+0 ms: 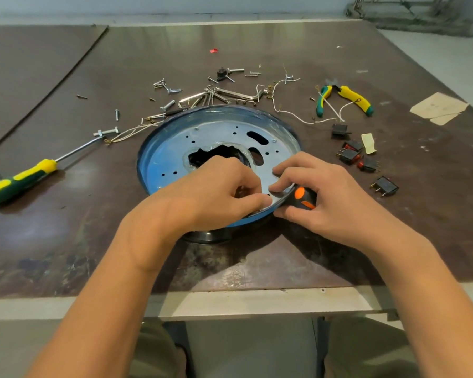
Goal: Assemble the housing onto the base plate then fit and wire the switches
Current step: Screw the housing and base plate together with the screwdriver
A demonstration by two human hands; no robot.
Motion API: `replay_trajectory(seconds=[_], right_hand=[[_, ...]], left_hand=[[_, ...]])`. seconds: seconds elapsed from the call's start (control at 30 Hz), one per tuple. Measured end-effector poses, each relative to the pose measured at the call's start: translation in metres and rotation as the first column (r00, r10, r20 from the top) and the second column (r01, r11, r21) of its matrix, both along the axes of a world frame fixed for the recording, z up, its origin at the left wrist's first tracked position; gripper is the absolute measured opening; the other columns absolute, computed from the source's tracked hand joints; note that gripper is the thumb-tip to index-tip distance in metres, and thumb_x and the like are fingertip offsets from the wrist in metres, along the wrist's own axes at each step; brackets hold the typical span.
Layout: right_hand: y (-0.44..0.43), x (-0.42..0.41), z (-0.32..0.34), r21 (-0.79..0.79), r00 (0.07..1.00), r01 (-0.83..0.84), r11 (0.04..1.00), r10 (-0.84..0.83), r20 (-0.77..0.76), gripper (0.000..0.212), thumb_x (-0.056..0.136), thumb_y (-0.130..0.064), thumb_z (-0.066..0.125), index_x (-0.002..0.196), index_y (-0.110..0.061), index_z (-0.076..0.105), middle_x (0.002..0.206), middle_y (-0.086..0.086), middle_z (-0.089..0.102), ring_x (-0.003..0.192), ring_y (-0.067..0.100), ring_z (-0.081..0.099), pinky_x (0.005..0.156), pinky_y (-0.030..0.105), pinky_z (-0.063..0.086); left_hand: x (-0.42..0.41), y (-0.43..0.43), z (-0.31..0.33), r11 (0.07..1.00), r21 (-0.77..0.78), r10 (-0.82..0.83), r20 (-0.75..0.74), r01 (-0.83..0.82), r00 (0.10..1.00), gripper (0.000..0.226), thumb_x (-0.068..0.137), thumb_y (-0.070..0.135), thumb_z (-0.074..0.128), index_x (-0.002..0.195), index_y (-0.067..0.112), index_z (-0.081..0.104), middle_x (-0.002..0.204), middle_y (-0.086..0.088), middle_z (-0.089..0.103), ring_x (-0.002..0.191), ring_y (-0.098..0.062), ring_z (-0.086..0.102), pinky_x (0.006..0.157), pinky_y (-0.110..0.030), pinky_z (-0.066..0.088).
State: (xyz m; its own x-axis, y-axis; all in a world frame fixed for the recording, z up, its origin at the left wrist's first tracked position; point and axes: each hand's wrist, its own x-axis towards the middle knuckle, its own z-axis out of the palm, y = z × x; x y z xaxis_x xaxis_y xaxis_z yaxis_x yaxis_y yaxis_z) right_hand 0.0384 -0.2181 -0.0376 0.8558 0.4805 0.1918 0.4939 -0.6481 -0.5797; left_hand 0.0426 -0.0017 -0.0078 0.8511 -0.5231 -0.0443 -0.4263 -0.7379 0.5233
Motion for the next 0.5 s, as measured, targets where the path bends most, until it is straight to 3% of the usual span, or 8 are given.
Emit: replay_trajectory(seconds=[0.13,0.23,0.3,0.4,0.5], right_hand=[[-0.0001,-0.0004,-0.0005,0.000,1.000,-0.003,1.000,0.003,-0.005,0.023,0.078,-0.030,0.078,0.098,-0.030,0.069,0.119,-0.013,0.057,0.110,0.008,0.058,0.090,0.037,0.053],[-0.0012,-0.0002,-0.0004,0.000,1.000,-0.004,1.000,0.004,-0.003,0.024,0.077,-0.032,0.078,0.099,-0.031,0.069,0.119,-0.014,0.056,0.110,0.007,0.057,0.089,0.035,0.054],[-0.0012,0.0003,-0.0007,-0.003,1.000,-0.006,1.000,0.006,-0.002,0.024,0.077,-0.032,0.078,0.100,-0.032,0.069,0.119,-0.014,0.056,0.110,0.006,0.057,0.090,0.036,0.054],[-0.0011,0.0008,-0.0013,0.005,1.000,-0.008,1.000,0.008,0.000,0.025,0.076,-0.033,0.078,0.099,-0.032,0.069,0.118,-0.015,0.056,0.110,0.006,0.057,0.089,0.037,0.053],[-0.0011,0.0009,-0.0008,0.011,1.000,-0.010,1.000,0.010,-0.003,0.024,0.076,-0.034,0.076,0.099,-0.032,0.069,0.118,-0.015,0.056,0.110,0.007,0.057,0.089,0.038,0.053]], left_hand=[[0.0001,0.0001,0.0008,0.996,-0.068,0.049,-0.026,-0.050,0.998,0.032,0.091,0.047,0.061,0.075,0.020,0.069,0.060,0.004,0.057,0.054,-0.003,0.048,0.050,-0.013,0.035],[-0.0002,-0.0003,0.0016,0.996,-0.083,0.014,-0.068,-0.020,0.998,0.025,0.090,0.044,0.065,0.077,0.022,0.070,0.065,0.003,0.063,0.054,-0.004,0.048,0.051,-0.014,0.035],[0.0005,0.0006,0.0021,0.997,-0.077,-0.006,-0.098,-0.001,0.995,0.020,0.091,0.039,0.066,0.078,0.024,0.071,0.069,0.002,0.066,0.057,-0.007,0.051,0.052,-0.017,0.038],[0.0012,0.0013,0.0033,0.996,-0.085,-0.044,-0.139,0.032,0.989,0.017,0.093,0.035,0.064,0.084,0.024,0.072,0.076,-0.001,0.069,0.070,-0.017,0.060,0.068,-0.037,0.049],[0.0007,0.0005,0.0055,0.994,-0.099,-0.063,-0.177,0.046,0.982,0.015,0.094,0.031,0.062,0.088,0.023,0.073,0.080,-0.005,0.070,0.076,-0.024,0.061,0.075,-0.045,0.047]])
